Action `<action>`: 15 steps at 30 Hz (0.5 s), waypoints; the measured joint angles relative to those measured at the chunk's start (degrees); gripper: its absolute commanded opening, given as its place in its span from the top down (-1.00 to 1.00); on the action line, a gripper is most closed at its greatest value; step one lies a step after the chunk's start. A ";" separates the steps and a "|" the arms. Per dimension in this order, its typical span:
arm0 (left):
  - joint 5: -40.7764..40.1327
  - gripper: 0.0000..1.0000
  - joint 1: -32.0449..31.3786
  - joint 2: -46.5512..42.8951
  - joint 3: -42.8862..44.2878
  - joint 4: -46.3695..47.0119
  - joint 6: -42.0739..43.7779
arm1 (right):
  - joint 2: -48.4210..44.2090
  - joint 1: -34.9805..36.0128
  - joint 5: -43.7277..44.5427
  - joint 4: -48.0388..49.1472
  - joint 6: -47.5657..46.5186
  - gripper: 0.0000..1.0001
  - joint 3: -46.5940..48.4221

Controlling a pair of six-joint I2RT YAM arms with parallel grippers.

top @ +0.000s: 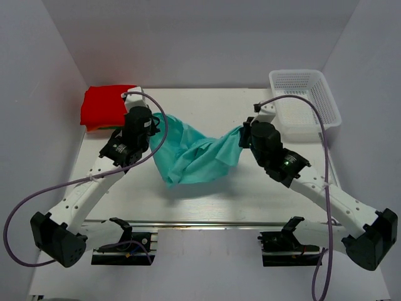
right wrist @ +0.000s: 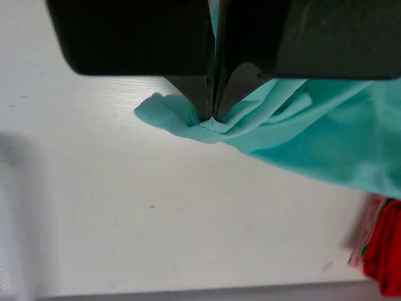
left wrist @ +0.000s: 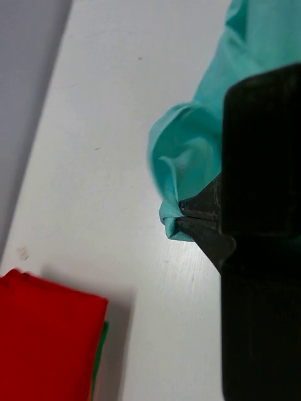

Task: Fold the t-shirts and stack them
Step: Flatten out the tshirt

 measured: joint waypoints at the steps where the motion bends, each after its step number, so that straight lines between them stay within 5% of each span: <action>1: -1.60 1.00 0.00 -0.39 1.27 -0.81 -0.07 | -0.74 -0.35 1.66 -0.81 -0.81 1.00 0.57; 15: -29.94 1.00 0.26 -10.12 13.22 -14.23 -5.22 | -15.04 -2.78 26.43 -2.10 -14.67 1.00 8.31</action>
